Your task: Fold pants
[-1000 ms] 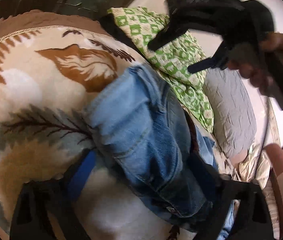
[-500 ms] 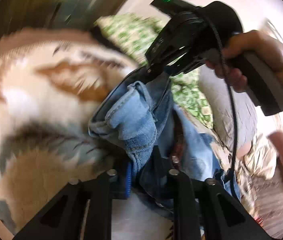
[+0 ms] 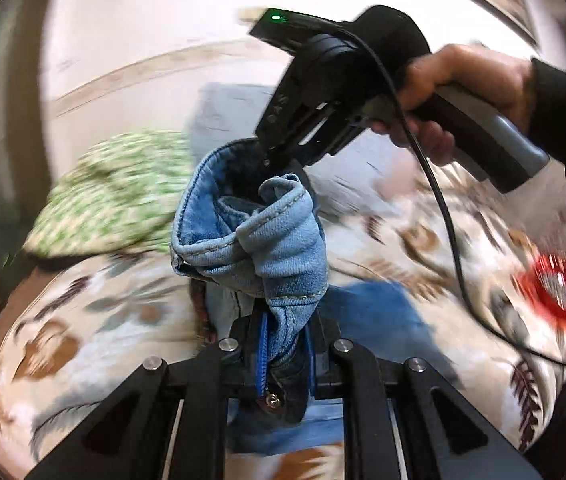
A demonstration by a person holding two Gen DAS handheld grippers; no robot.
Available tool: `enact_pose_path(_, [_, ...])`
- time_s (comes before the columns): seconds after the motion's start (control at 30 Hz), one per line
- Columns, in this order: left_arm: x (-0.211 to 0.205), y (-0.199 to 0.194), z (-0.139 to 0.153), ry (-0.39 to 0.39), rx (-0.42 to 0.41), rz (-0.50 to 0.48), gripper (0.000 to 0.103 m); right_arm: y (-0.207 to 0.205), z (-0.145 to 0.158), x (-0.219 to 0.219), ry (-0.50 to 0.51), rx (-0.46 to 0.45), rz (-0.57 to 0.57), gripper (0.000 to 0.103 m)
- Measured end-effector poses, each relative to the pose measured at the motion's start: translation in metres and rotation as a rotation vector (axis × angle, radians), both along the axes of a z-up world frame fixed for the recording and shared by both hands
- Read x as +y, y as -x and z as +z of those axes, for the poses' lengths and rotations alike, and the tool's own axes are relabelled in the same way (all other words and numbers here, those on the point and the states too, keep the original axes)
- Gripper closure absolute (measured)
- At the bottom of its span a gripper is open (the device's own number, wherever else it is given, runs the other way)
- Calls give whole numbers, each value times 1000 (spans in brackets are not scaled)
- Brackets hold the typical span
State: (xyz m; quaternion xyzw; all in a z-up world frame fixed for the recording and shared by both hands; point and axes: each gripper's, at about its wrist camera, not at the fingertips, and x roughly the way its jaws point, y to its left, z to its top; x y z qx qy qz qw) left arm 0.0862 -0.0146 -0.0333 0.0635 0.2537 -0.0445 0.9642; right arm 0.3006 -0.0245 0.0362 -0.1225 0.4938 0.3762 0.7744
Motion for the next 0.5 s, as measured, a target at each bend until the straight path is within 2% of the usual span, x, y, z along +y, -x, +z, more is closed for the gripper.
enact_pose_path(0.1, [-48, -16, -25, -66, 88, -92, 89, -8, -31, -56, -12, 26, -65, 86])
enact_pose_path(0.17, [-73, -23, -46, -118, 144, -138, 89, -16, -66, -93, -5, 71, -119, 86])
enact_pose_path(0.23, [-89, -31, -69, -157, 209, -164, 89, -21, -98, -119, -6, 116, -168, 86])
enact_pose_path(0.3, [-96, -40, -95, -163, 295, -187, 89, -25, -131, -141, -17, 170, -214, 86])
enact_pose_path(0.37, [-100, -40, -105, -180, 286, -195, 89, -28, -161, -154, -20, 204, -252, 86])
enact_pose_path(0.4, [-100, -39, -106, -189, 280, -194, 89, -30, -168, -160, -63, 212, -271, 86])
enact_pose_path(0.5, [-100, -40, -106, -180, 285, -202, 89, -32, -171, -165, -104, 204, -286, 86])
